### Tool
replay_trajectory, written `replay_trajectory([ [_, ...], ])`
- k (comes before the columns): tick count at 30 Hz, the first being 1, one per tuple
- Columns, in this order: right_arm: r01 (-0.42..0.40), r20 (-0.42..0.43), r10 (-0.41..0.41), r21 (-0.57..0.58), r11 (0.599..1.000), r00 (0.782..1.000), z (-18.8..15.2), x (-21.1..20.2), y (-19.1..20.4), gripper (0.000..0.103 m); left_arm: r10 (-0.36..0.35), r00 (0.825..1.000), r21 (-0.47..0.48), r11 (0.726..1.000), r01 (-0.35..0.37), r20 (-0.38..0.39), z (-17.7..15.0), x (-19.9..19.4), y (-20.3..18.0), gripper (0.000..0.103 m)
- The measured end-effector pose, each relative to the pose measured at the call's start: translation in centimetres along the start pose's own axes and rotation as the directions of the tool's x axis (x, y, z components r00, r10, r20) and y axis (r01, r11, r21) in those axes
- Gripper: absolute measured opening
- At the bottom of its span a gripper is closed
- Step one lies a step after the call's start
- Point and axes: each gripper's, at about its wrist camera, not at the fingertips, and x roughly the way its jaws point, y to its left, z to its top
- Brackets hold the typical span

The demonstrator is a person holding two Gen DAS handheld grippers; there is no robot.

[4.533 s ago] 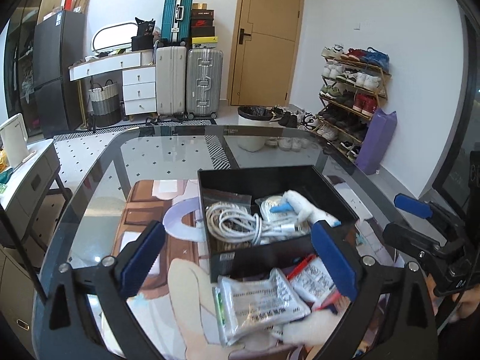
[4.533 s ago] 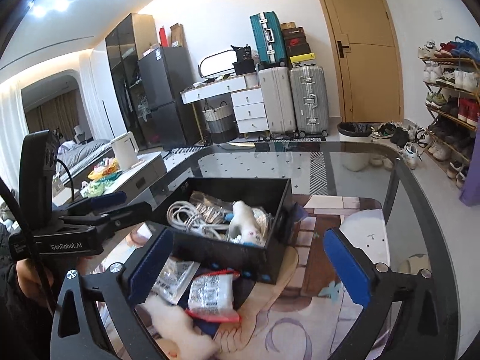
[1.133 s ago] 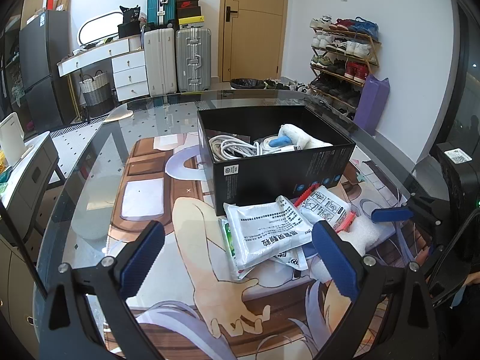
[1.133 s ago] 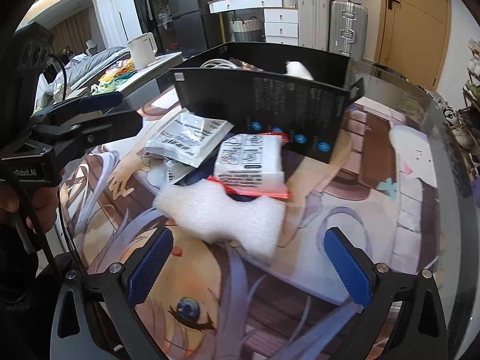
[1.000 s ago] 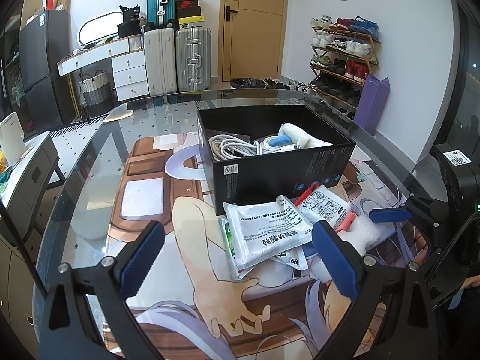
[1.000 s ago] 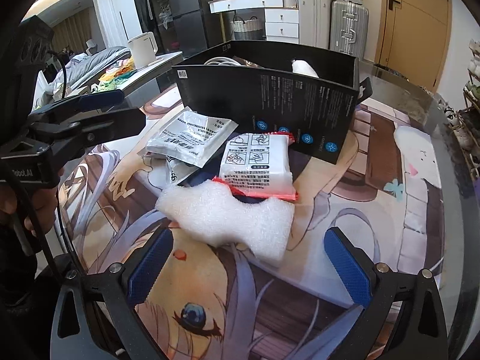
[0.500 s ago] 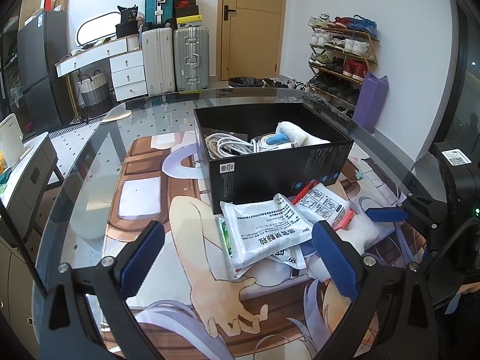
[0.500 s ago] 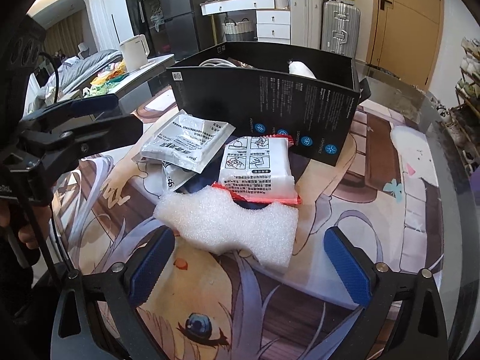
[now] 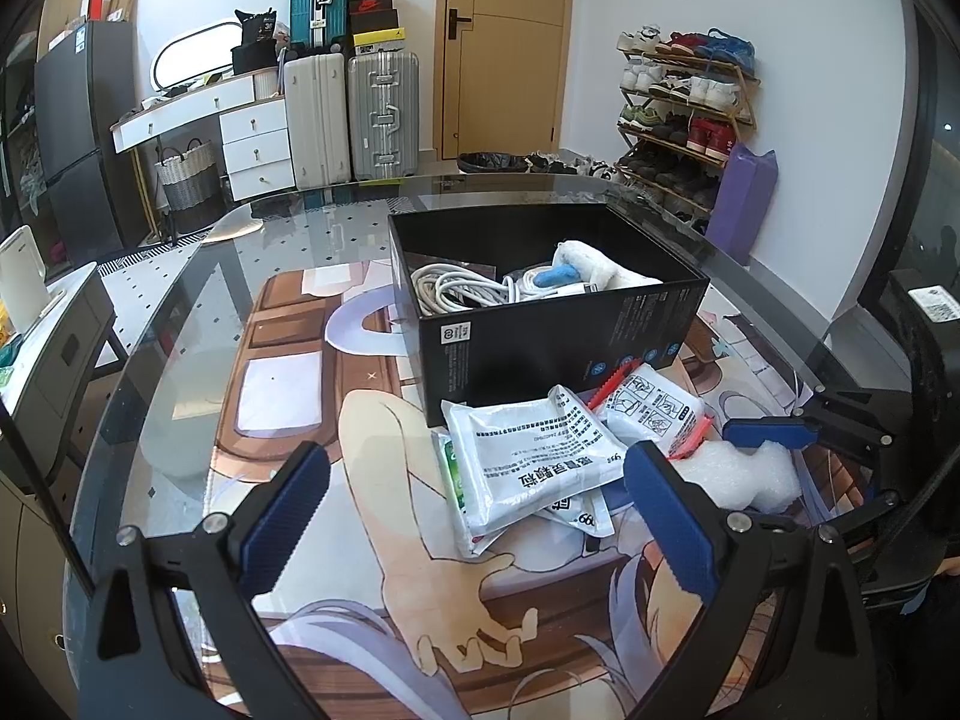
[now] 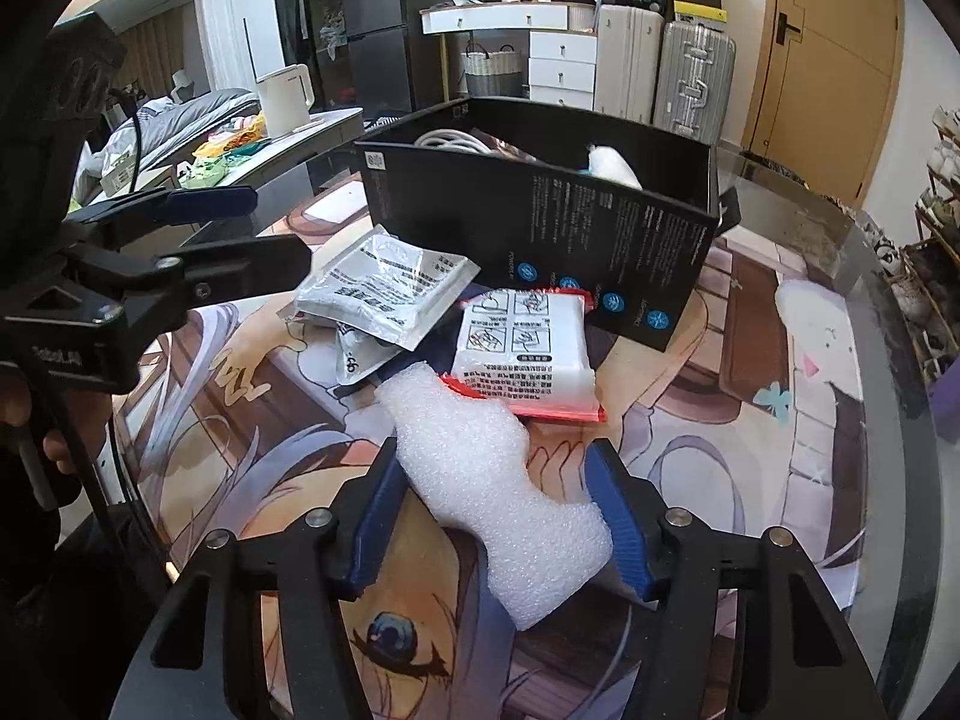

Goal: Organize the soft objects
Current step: 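Close the right gripper on the foam sheet and lift it, then grasp the white printed packet with the left gripper while the right holds the foam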

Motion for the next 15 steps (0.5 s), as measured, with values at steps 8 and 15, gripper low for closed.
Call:
replay_trajectory([
  [8, 0.019, 0.075, -0.02, 0.012, 1.0, 0.997, 0.4, -2.9, -1.0, 0.062, -0.01, 1.0, -0.002, 1.0, 0.01, -0.011, 0.0, 0.1, 0.0, 0.099],
  [15, 0.046, 0.132, -0.054, 0.061, 0.997, 0.99, 0.6, -4.9, -2.8, 0.062, -0.031, 0.998, -0.013, 0.999, 0.03, -0.048, -0.1, 1.0, -0.8, 0.099],
])
